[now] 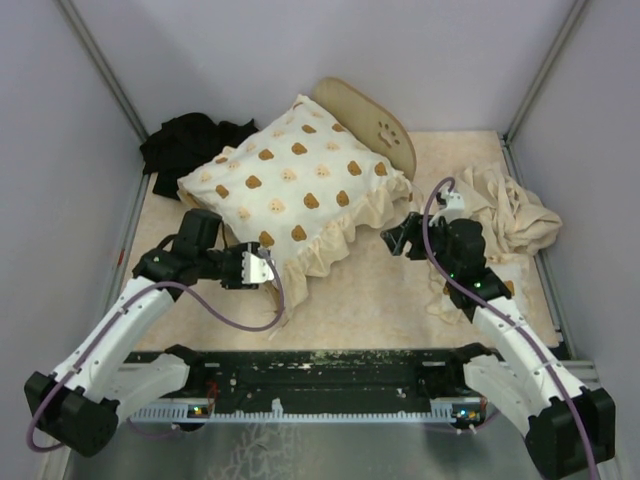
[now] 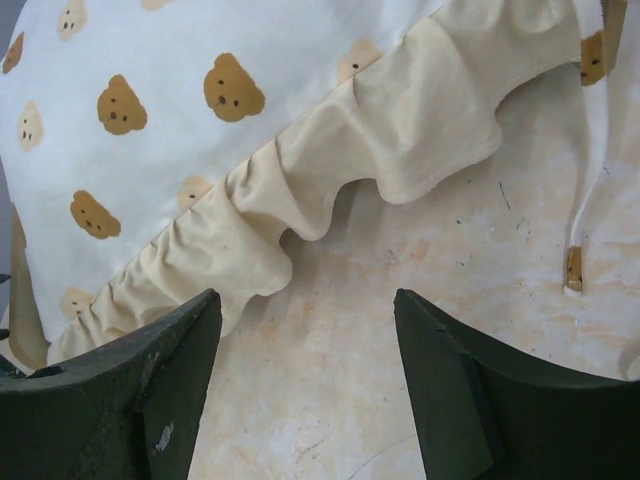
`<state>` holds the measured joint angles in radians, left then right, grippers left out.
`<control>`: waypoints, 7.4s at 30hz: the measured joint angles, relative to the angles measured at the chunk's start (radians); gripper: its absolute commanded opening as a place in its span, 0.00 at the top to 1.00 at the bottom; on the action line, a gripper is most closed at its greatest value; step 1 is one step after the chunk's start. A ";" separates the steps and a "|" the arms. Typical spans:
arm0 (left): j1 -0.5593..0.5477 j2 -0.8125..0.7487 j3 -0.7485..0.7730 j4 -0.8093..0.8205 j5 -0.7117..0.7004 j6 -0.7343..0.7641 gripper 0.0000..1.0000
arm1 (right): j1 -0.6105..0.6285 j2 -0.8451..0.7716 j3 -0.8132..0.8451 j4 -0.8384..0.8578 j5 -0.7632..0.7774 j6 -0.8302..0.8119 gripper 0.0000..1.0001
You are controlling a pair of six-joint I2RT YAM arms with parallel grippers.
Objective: Set up the pet bed
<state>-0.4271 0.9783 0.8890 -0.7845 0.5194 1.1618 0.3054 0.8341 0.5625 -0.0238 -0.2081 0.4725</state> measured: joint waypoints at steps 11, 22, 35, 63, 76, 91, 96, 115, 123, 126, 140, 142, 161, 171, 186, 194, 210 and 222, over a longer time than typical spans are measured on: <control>-0.061 0.035 -0.022 -0.012 -0.045 0.025 0.47 | 0.000 -0.025 0.000 -0.012 0.006 -0.020 0.29; -0.077 0.028 -0.049 0.043 -0.051 0.050 0.66 | 0.000 -0.037 0.000 -0.030 0.013 -0.018 0.30; -0.372 0.029 -0.066 0.147 -0.087 -0.096 0.77 | 0.000 -0.099 -0.006 -0.073 0.050 0.012 0.37; -0.415 -0.006 -0.100 0.142 -0.291 -0.132 0.60 | 0.000 -0.130 -0.072 -0.109 0.093 0.114 0.49; -0.409 0.001 -0.094 0.151 -0.220 -0.154 1.00 | 0.000 -0.007 -0.164 0.001 0.097 0.147 0.98; -0.454 -0.003 -0.083 0.151 -0.125 -0.422 1.00 | 0.044 0.542 0.084 0.243 0.051 0.078 1.00; -0.455 0.055 -0.055 0.188 -0.132 -0.482 1.00 | 0.086 0.703 0.228 0.241 0.076 0.032 1.00; -0.481 0.468 0.156 0.556 -0.223 -0.790 1.00 | -0.068 0.380 0.478 -0.286 0.488 0.026 0.51; -0.481 0.705 0.327 0.750 -0.279 -0.937 0.78 | -0.065 0.112 0.391 -0.481 0.554 0.224 0.50; -0.481 0.761 0.385 0.769 -0.299 -0.989 0.62 | -0.065 0.068 0.357 -0.538 0.547 0.311 0.50; -0.414 0.459 0.350 0.719 -0.444 -0.972 0.46 | 0.045 0.101 0.248 -0.512 0.390 0.669 0.52; -0.390 0.408 0.318 0.683 -0.422 -0.933 0.46 | 0.072 0.127 0.248 -0.480 0.389 0.682 0.54; -0.363 0.285 0.087 0.333 -0.372 -0.741 0.49 | 0.081 0.250 0.209 -0.380 0.418 0.724 0.60; -0.355 0.304 0.074 0.327 -0.391 -0.709 0.90 | 0.081 0.259 0.196 -0.338 0.427 0.713 0.62; -0.443 0.321 0.079 0.362 -0.337 -0.898 0.96 | 0.081 0.270 0.175 -0.255 0.528 0.623 0.63; -0.471 0.472 0.189 0.428 -0.324 -1.001 0.92 | 0.042 0.400 0.254 -0.208 0.651 0.485 0.63; -0.517 0.739 0.486 0.533 -0.344 -1.085 0.48 | -0.083 0.507 0.492 -0.371 0.705 0.265 0.49; -0.154 0.502 0.489 0.583 -0.394 -0.983 0.32 | -0.078 0.216 0.393 -0.547 0.582 0.437 0.58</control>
<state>-0.5816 1.4803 1.3785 -0.2016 0.1249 0.1791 0.2272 1.0496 0.9550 -0.5713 0.3737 0.9092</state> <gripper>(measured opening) 0.649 0.424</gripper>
